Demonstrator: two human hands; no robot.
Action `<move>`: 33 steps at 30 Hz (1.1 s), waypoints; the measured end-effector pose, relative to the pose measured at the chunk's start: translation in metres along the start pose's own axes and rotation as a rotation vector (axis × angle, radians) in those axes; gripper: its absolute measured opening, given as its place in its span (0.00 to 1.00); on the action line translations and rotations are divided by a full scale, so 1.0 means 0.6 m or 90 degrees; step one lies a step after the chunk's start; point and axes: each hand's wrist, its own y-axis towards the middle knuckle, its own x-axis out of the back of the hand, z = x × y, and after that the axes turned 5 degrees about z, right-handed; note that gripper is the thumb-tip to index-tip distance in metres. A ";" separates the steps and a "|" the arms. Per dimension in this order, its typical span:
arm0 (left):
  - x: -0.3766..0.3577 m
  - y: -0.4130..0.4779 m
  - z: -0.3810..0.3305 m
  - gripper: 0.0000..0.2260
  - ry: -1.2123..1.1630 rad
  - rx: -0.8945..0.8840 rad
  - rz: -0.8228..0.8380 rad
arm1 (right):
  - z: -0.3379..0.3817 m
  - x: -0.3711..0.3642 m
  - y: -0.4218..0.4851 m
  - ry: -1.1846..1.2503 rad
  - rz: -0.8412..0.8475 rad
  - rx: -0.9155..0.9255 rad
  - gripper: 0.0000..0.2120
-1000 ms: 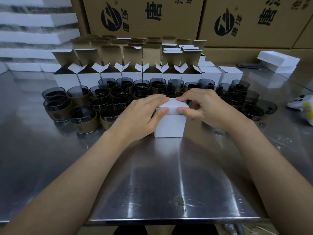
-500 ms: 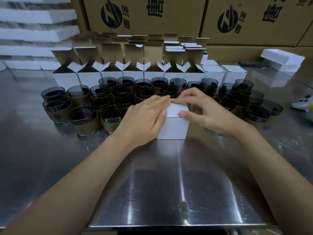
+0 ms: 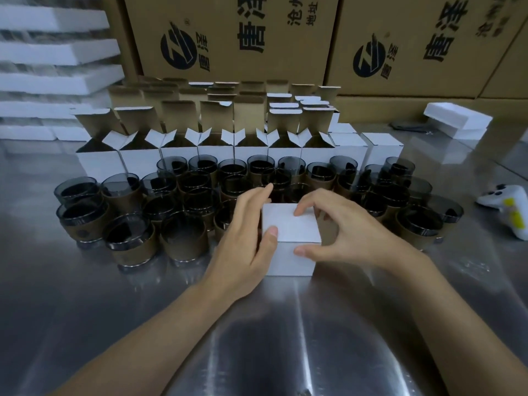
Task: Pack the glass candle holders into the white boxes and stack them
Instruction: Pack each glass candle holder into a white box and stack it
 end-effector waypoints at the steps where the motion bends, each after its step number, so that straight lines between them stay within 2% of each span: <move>1: -0.002 -0.001 -0.002 0.24 -0.017 0.000 -0.010 | 0.003 0.007 -0.003 0.003 -0.002 0.002 0.23; 4: -0.008 -0.002 -0.009 0.21 -0.101 -0.030 -0.070 | 0.014 0.043 -0.020 0.060 -0.036 0.003 0.22; 7: -0.013 0.007 -0.016 0.22 -0.116 -0.037 -0.097 | 0.012 0.105 -0.035 0.135 -0.136 -0.031 0.24; 10: -0.028 0.027 -0.020 0.22 0.012 -0.071 -0.021 | -0.011 0.184 -0.022 0.132 -0.221 -0.073 0.27; 12: -0.050 0.048 -0.024 0.19 0.126 -0.173 0.028 | -0.043 0.237 0.010 0.097 -0.270 -0.101 0.28; 14: -0.072 0.071 -0.031 0.17 0.184 -0.249 0.059 | -0.091 0.281 0.057 0.040 -0.296 -0.140 0.34; 17: -0.099 0.105 -0.033 0.13 0.230 -0.304 0.057 | -0.175 0.320 0.145 -0.067 -0.291 -0.189 0.41; 21: -0.120 0.132 -0.026 0.09 0.264 -0.308 0.038 | -0.259 0.317 0.246 -0.186 -0.258 -0.231 0.40; 29: -0.133 0.150 -0.011 0.07 0.239 -0.283 0.032 | -0.366 0.267 0.339 -0.178 -0.235 -0.269 0.43; 33: -0.139 0.158 -0.009 0.06 0.220 -0.286 0.027 | -0.398 0.256 0.374 -0.180 -0.182 -0.290 0.43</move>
